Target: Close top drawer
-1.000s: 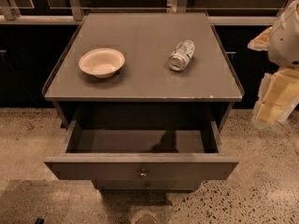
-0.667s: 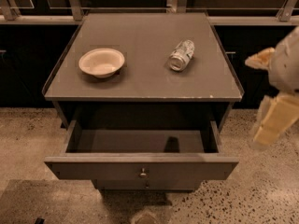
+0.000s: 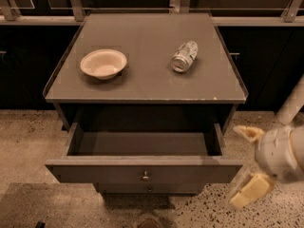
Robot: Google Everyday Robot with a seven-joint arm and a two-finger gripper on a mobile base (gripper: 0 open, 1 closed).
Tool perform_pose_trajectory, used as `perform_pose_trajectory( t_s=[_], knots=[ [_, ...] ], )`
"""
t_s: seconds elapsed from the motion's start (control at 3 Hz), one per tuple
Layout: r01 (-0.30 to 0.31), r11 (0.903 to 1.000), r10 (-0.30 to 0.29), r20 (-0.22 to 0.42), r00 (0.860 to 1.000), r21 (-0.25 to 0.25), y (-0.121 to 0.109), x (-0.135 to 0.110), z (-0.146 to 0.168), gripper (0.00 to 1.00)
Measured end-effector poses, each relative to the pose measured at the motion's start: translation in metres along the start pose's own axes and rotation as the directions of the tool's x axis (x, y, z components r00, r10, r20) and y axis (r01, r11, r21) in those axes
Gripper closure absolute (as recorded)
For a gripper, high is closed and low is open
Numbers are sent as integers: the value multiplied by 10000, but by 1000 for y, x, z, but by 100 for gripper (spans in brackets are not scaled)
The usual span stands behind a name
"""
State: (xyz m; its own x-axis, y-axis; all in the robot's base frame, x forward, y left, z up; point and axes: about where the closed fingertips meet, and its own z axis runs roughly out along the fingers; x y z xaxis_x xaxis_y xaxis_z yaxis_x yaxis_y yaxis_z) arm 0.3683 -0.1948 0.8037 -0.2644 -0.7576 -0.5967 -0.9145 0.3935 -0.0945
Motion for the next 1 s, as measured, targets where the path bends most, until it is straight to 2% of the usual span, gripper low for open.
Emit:
perform_pose_trajectory(
  t_s=[0.33,0.67,1.0],
  knots=[
    [-1723,9793,1848,1211,9753,-1061,36,46,90,0],
    [-2436,9542,2663,1221,9561,-1734,58,74,128,18],
    [-2434,9543,2661,1221,9562,-1736,58,74,128,41]
  ],
)
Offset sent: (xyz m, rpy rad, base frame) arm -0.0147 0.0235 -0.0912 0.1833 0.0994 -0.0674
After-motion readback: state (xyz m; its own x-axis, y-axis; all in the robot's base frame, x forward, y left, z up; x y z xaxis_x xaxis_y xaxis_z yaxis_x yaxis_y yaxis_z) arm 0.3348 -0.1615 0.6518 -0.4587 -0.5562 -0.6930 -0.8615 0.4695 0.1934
